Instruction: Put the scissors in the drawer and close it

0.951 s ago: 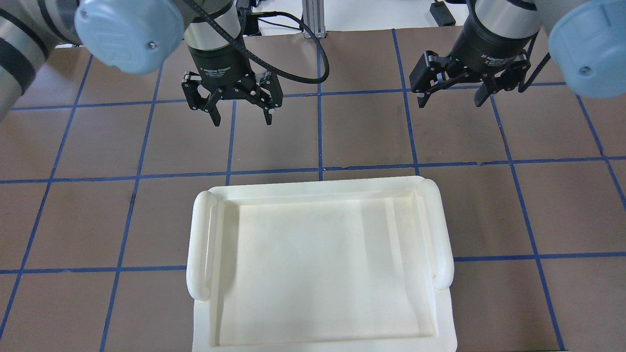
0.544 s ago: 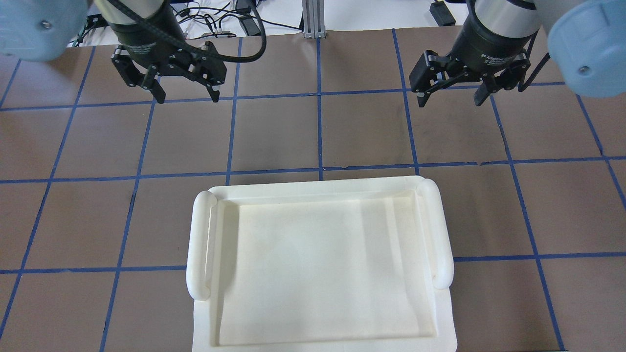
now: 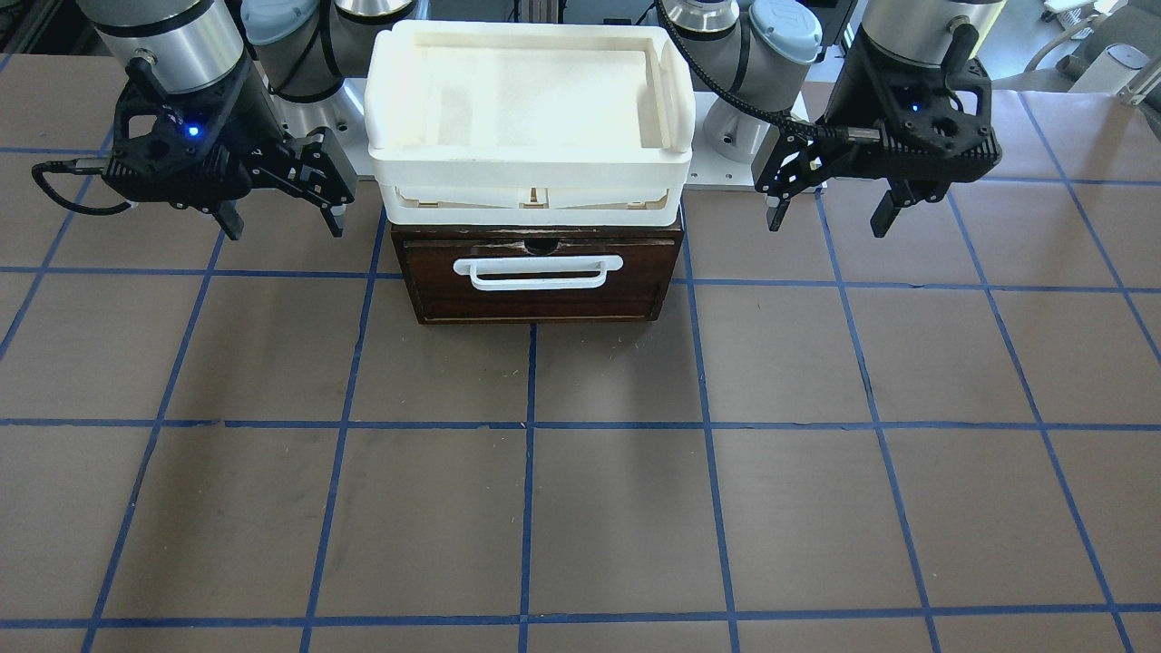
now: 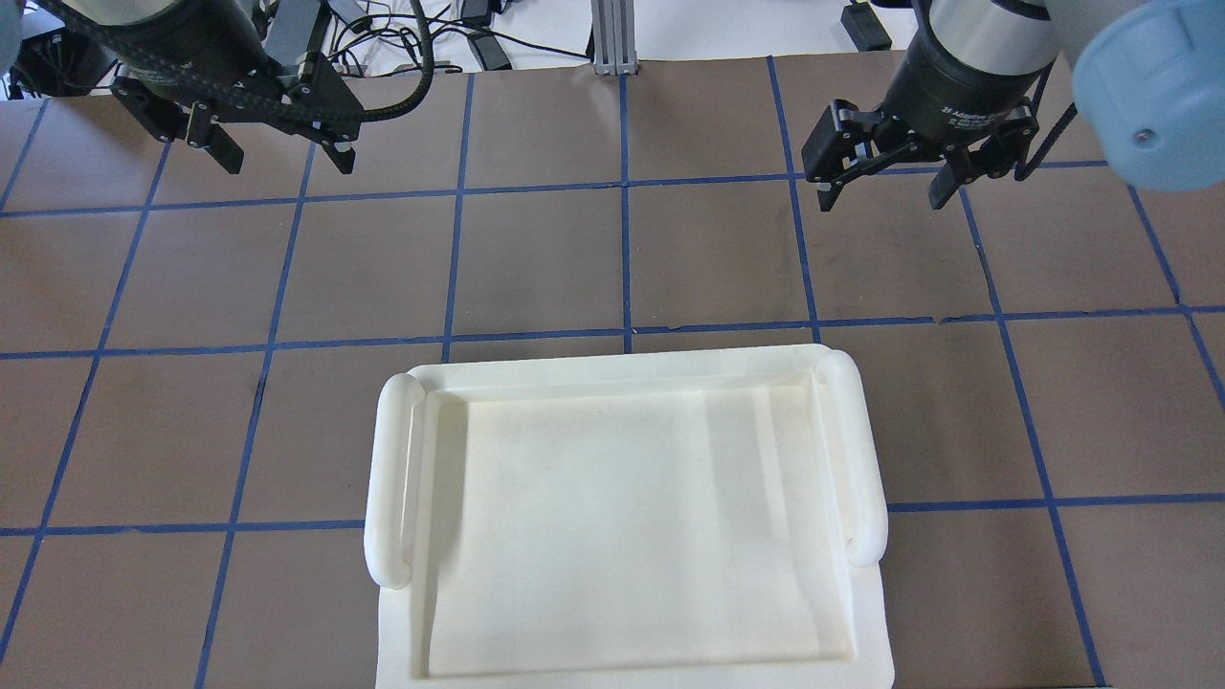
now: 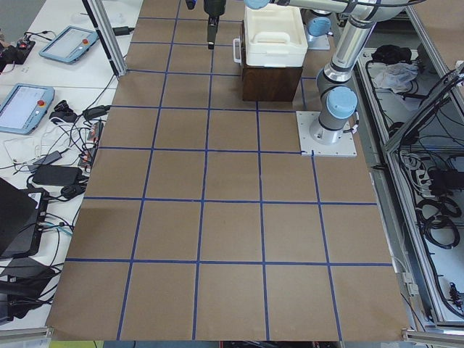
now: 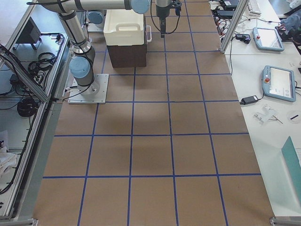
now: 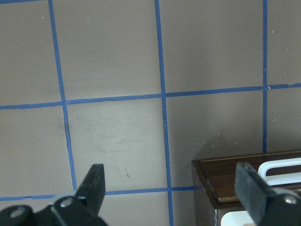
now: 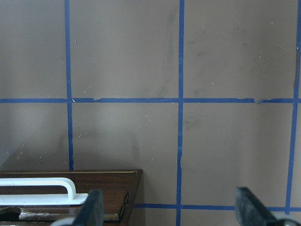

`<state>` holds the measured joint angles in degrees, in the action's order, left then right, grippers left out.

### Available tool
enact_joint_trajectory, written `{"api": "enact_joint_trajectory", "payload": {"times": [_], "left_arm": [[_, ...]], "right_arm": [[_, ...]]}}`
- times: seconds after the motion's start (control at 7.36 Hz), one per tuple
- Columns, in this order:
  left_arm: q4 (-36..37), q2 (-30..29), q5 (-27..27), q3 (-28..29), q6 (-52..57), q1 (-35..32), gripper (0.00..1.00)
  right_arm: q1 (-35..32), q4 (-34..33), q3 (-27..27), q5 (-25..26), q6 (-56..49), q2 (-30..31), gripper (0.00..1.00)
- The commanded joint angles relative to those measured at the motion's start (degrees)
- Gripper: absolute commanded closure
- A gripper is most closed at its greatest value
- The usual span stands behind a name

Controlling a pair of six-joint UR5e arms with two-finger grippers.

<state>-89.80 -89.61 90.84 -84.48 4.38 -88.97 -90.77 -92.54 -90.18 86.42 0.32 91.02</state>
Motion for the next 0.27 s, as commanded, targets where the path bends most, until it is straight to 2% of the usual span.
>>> {"api": "enact_joint_trajectory", "payload": {"times": [0.0,0.14], "left_arm": [[0.33,0.49,-0.22,-0.68,0.02,0.02,0.00],[0.33,0.67,-0.14,-0.59,0.11,-0.07,0.00]], "right_arm": [[0.07,0.08,0.00,1.54,-0.05,-0.05,0.00],[0.07,0.16,0.00,1.82,-0.05,-0.06,0.00]]}}
